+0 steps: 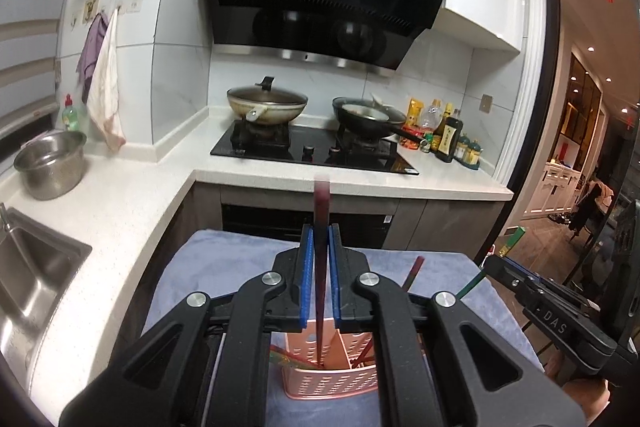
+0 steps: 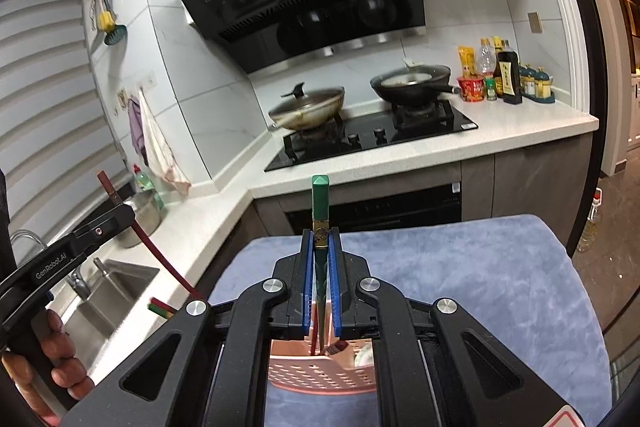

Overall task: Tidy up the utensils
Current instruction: 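Lower the chopsticks into the caddy and open both tools, then move both open tools back toward the last two chopsticks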

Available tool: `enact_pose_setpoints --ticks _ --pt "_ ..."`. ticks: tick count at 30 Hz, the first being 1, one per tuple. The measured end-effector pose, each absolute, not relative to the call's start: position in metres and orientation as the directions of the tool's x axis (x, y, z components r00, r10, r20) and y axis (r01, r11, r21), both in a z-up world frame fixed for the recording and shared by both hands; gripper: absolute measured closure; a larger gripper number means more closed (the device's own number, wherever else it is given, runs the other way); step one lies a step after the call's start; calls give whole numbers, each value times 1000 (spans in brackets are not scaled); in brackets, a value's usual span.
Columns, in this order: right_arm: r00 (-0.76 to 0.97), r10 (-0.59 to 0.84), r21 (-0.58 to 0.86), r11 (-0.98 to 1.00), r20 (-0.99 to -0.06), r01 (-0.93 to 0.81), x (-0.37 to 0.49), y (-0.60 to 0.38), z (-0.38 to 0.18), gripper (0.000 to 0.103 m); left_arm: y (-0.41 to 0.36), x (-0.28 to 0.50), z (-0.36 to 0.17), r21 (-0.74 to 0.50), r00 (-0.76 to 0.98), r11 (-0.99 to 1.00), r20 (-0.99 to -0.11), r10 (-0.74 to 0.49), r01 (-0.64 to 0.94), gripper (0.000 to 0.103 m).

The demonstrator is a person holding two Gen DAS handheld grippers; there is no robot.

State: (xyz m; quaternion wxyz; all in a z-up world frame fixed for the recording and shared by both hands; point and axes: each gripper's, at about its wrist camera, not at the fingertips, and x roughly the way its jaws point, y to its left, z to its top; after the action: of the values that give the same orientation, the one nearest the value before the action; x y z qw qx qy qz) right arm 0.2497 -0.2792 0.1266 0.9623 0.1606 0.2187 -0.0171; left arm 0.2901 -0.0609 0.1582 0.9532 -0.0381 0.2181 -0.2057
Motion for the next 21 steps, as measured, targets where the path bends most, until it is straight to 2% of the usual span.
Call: enact_pose_setpoints --ticks 1,2,3,4,5,13,16,21 --pt "905 35 302 947 -425 105 250 -280 127 94 -60 291 157 -165 820 912 -399 -410 375 92" --pt "909 26 301 947 -416 111 248 -281 128 91 -60 291 157 -162 824 917 -402 -399 364 80" --pt "910 19 298 947 -414 116 247 -280 129 84 -59 292 157 -161 829 921 -401 -389 355 71" --pt "914 15 299 947 -405 117 245 -280 130 78 -57 291 157 -160 840 927 -392 -375 339 56" --pt "917 13 302 946 -400 118 243 -281 132 77 -56 289 157 -159 851 932 -381 -361 325 50" --pt "927 10 297 948 -375 110 228 -280 141 77 -49 280 158 -153 854 936 -384 -352 317 49" --pt "928 11 295 949 -373 108 220 -279 143 77 -47 274 158 -145 854 938 -387 -348 316 43" --pt "919 13 288 951 -395 110 193 -277 135 76 -36 249 148 -138 847 939 -405 -344 315 42"
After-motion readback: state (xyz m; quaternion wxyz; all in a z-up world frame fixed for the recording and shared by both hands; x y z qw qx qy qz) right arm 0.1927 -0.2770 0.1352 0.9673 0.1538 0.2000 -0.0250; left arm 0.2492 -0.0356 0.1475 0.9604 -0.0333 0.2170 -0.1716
